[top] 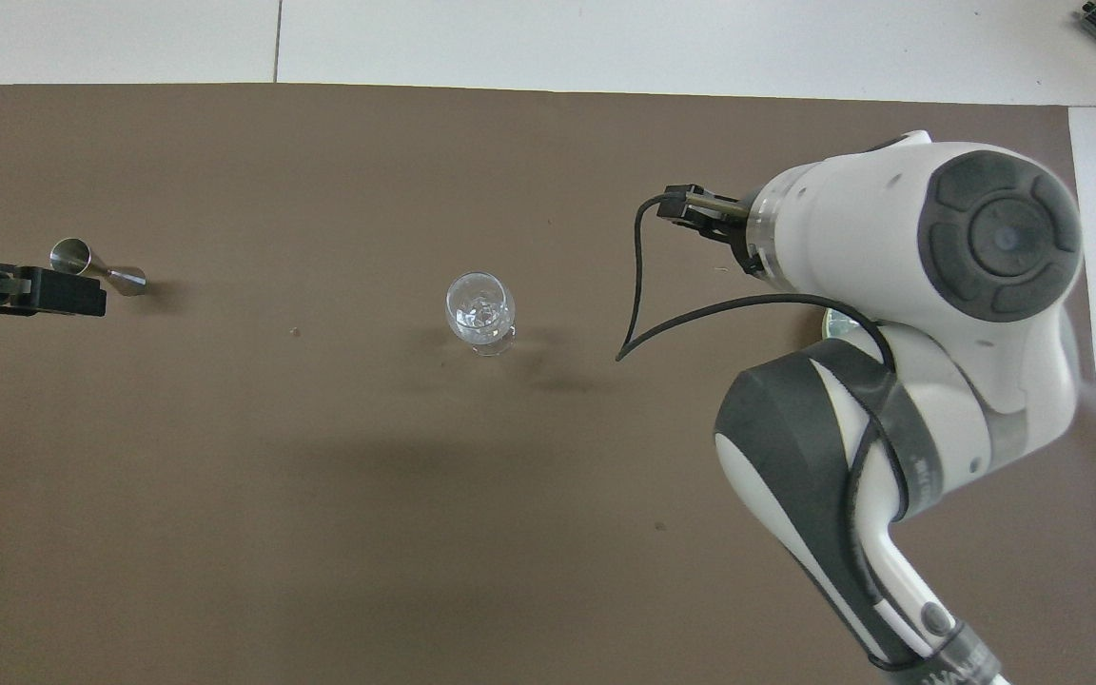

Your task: Pour wine and add ice with both arms

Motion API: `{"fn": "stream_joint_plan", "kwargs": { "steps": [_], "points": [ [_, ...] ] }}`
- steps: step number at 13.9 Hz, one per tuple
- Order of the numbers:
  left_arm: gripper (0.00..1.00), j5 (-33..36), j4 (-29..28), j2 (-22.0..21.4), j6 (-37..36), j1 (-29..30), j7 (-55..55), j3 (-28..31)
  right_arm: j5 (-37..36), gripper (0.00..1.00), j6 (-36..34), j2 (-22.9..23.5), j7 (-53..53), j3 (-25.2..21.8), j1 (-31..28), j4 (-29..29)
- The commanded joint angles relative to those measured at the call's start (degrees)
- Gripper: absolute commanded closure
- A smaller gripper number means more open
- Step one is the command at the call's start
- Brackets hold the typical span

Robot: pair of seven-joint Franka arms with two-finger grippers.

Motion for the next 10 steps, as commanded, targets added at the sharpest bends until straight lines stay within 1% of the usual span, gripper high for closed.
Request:
{"fn": "stream_joint_plan", "kwargs": {
  "steps": [1, 2, 3, 4, 7, 10],
  "points": [
    [0.00, -0.61, 2.74, 1.64, -3.36, -0.47, 0.83, 1.27, 3.58, 0.00, -4.04, -2.63, -4.94, -3.25, -0.19, -0.07],
    [0.00, -0.52, 4.75, 2.78, -4.76, -0.47, 0.83, 1.54, 5.43, 0.00, -5.70, -3.42, -6.52, -5.19, -0.19, 0.10],
    [0.00, -0.61, 7.21, 4.10, -6.25, -0.56, 0.92, 1.71, 5.71, 0.00, -7.64, -3.78, -8.88, -6.34, -0.19, 0.88],
    [0.00, -0.61, 8.28, 4.54, -6.79, -0.56, 0.92, 1.80, 5.88, 0.00, -9.92, -3.87, -11.08, -7.65, -0.19, 2.02],
    [0.00, -0.61, 9.16, 4.90, -6.97, -0.48, 0.83, 1.89, 5.89, 0.00, -15.90, -4.05, -16.01, -11.00, -0.54, 5.36],
    [0.00, -0.61, 10.30, 5.77, -6.88, 0.31, 0.74, 2.15, 5.89, 0.00, -18.11, -5.01, -18.05, -12.84, -1.77, 5.64]
  ]
}}
